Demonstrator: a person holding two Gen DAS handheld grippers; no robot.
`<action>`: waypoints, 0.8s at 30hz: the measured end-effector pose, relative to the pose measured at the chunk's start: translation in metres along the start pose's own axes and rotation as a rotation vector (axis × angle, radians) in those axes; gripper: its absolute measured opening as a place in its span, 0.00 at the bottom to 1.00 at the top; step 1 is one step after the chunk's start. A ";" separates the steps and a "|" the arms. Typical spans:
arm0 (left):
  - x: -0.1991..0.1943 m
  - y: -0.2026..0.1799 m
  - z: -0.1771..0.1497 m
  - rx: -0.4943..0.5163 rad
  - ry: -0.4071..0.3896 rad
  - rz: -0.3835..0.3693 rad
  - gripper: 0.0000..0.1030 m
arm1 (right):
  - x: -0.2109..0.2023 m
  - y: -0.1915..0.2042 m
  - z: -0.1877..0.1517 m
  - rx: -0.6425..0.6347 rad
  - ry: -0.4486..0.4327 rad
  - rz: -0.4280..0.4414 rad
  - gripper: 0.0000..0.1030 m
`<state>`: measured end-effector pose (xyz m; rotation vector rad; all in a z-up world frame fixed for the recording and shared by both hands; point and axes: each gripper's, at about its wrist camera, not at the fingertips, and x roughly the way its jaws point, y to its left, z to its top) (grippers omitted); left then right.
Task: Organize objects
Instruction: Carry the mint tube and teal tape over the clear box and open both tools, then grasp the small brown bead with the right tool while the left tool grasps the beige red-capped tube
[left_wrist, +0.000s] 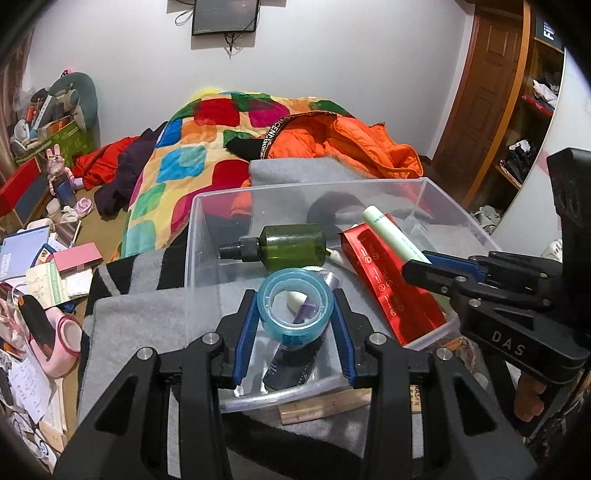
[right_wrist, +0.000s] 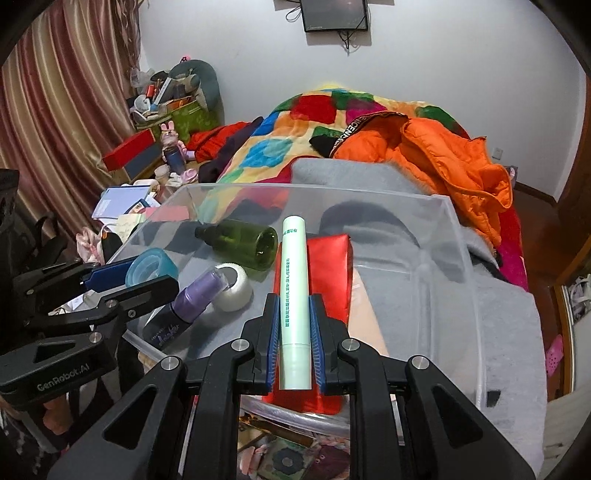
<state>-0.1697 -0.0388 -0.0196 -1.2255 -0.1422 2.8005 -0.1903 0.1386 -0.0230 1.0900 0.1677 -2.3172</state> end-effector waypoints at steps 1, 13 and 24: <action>-0.001 0.000 0.000 -0.002 0.002 -0.003 0.38 | 0.000 0.001 0.000 0.000 0.003 0.003 0.14; -0.031 -0.008 -0.007 0.015 -0.056 -0.020 0.63 | -0.017 0.004 -0.001 -0.006 -0.010 -0.023 0.30; -0.053 -0.010 -0.034 0.028 -0.066 0.013 0.88 | -0.077 -0.011 -0.028 -0.006 -0.124 -0.082 0.56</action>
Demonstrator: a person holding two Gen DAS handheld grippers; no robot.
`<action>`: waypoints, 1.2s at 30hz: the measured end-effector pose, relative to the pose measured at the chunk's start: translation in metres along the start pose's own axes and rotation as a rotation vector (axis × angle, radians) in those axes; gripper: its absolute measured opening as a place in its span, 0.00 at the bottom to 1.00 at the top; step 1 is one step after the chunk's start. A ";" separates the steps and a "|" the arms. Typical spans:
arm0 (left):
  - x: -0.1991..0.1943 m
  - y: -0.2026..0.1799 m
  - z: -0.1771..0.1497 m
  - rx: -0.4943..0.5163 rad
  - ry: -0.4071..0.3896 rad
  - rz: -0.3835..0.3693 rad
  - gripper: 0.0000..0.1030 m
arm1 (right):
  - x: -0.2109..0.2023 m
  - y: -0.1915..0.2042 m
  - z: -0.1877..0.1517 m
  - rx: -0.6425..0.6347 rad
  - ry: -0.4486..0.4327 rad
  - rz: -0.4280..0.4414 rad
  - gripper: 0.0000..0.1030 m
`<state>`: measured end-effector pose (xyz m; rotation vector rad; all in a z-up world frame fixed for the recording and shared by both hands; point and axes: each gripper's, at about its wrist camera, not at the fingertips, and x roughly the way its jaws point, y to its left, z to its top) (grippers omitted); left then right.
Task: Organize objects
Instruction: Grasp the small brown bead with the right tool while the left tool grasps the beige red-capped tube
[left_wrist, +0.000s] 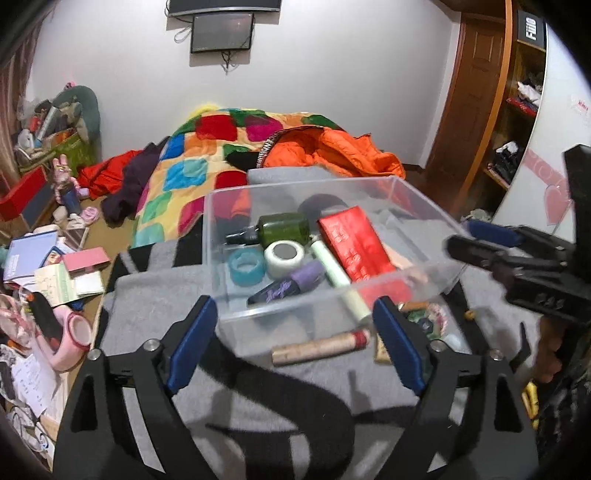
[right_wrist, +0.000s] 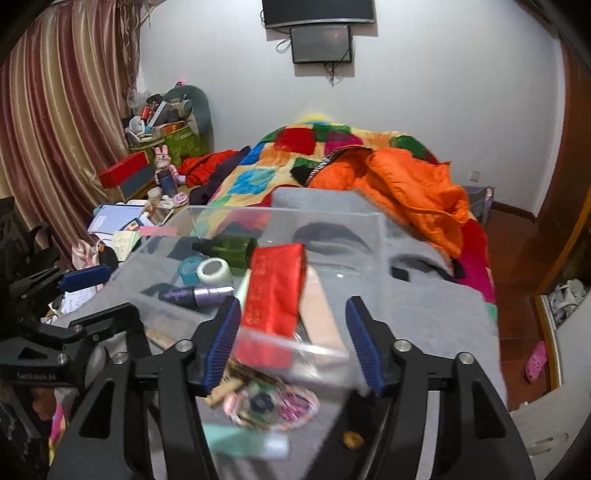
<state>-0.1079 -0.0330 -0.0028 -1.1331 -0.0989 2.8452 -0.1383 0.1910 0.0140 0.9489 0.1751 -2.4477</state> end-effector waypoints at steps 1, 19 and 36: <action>0.001 -0.001 -0.004 0.005 0.008 0.007 0.88 | -0.006 -0.004 -0.006 -0.004 -0.003 -0.021 0.57; 0.059 -0.028 -0.029 -0.003 0.208 0.037 0.91 | -0.004 -0.041 -0.081 0.058 0.127 -0.092 0.58; 0.072 -0.026 -0.027 -0.161 0.212 0.098 0.81 | 0.010 -0.042 -0.088 0.064 0.141 0.010 0.22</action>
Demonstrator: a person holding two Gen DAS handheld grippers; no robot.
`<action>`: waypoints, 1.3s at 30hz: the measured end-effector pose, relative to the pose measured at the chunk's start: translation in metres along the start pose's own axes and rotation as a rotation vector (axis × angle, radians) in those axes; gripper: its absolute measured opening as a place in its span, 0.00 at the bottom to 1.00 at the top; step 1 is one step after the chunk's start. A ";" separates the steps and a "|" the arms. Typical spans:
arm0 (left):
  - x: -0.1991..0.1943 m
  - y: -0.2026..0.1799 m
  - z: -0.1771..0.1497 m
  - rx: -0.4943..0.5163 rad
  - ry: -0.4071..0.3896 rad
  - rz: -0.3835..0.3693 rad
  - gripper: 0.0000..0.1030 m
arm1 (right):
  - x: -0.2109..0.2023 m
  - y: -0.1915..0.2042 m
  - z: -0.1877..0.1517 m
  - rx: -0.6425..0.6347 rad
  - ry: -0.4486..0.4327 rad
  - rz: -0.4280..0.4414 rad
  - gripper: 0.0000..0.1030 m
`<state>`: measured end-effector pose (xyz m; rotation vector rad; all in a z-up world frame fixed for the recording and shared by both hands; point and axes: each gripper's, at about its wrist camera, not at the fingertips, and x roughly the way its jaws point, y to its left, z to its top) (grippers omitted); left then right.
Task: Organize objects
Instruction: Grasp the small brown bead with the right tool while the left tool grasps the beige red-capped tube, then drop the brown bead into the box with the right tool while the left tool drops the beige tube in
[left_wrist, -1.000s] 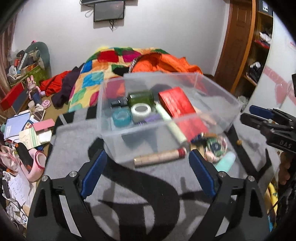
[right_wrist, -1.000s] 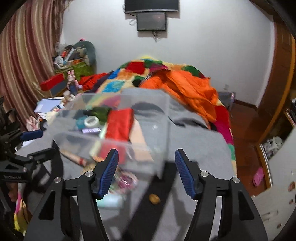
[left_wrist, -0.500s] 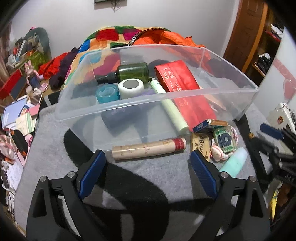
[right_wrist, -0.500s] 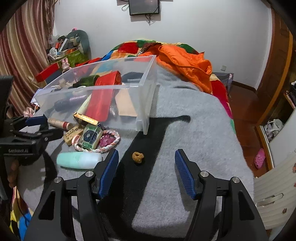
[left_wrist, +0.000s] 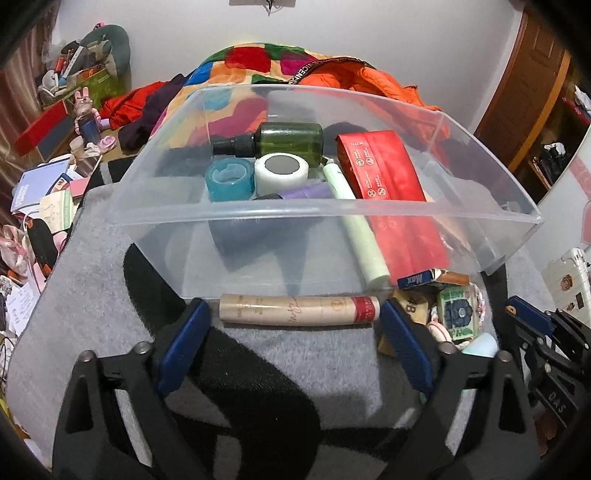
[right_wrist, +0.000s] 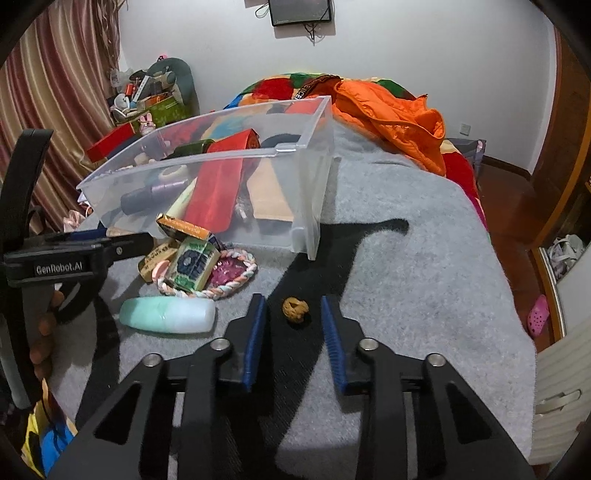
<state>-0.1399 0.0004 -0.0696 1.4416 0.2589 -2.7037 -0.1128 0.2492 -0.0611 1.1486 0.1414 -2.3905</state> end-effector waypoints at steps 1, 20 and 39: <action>0.000 -0.001 -0.001 0.010 -0.004 0.007 0.82 | 0.001 0.000 0.001 0.003 0.001 0.004 0.17; -0.054 0.005 -0.032 0.076 -0.121 -0.053 0.82 | -0.037 0.019 0.011 -0.010 -0.097 -0.004 0.12; -0.108 0.001 0.026 0.131 -0.310 -0.080 0.82 | -0.059 0.054 0.076 -0.065 -0.247 0.017 0.12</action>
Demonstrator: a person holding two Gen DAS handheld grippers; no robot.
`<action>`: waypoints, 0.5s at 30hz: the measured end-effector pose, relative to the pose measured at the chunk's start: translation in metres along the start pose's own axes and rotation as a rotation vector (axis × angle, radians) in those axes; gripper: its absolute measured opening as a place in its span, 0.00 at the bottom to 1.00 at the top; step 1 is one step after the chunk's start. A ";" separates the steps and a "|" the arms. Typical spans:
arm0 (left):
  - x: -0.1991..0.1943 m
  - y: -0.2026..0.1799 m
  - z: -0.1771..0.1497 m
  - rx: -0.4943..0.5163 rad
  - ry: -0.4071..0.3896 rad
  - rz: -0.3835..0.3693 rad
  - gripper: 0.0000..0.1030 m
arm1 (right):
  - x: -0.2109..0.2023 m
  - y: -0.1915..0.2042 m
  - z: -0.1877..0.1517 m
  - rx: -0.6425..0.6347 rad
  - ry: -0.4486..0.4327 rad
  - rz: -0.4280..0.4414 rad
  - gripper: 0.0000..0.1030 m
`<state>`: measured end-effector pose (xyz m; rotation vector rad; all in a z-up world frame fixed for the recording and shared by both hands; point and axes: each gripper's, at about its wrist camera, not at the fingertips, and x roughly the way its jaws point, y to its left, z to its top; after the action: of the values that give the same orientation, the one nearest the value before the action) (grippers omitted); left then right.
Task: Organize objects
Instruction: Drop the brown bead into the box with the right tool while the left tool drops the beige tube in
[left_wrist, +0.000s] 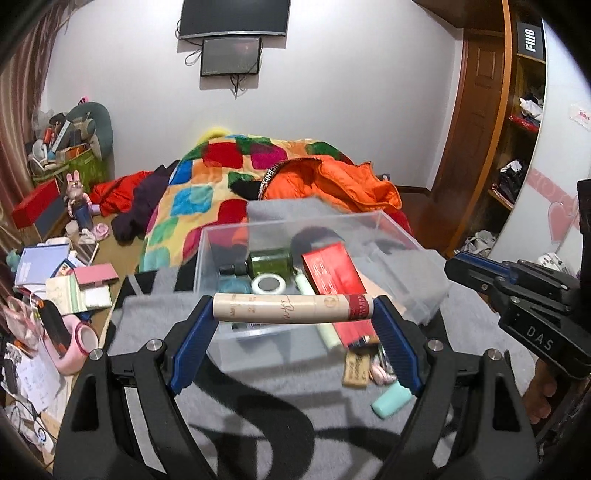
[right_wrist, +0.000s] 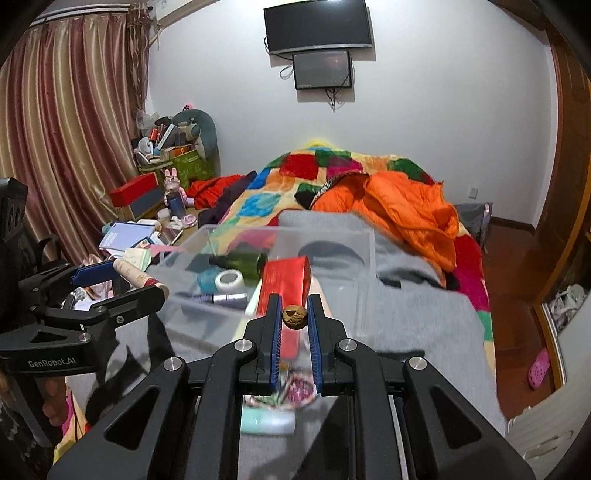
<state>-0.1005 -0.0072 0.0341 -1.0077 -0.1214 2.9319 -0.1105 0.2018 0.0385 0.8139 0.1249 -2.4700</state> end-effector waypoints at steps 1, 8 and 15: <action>0.003 0.001 0.002 0.001 0.002 -0.001 0.82 | 0.002 0.000 0.003 -0.002 -0.003 -0.002 0.12; 0.038 0.009 0.010 0.003 0.074 -0.014 0.82 | 0.027 0.002 0.014 -0.014 0.024 -0.019 0.12; 0.068 0.009 0.008 0.034 0.133 -0.006 0.82 | 0.070 -0.002 0.007 -0.001 0.124 -0.015 0.12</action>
<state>-0.1591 -0.0125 -0.0020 -1.1899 -0.0697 2.8405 -0.1628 0.1693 0.0036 0.9686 0.1780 -2.4330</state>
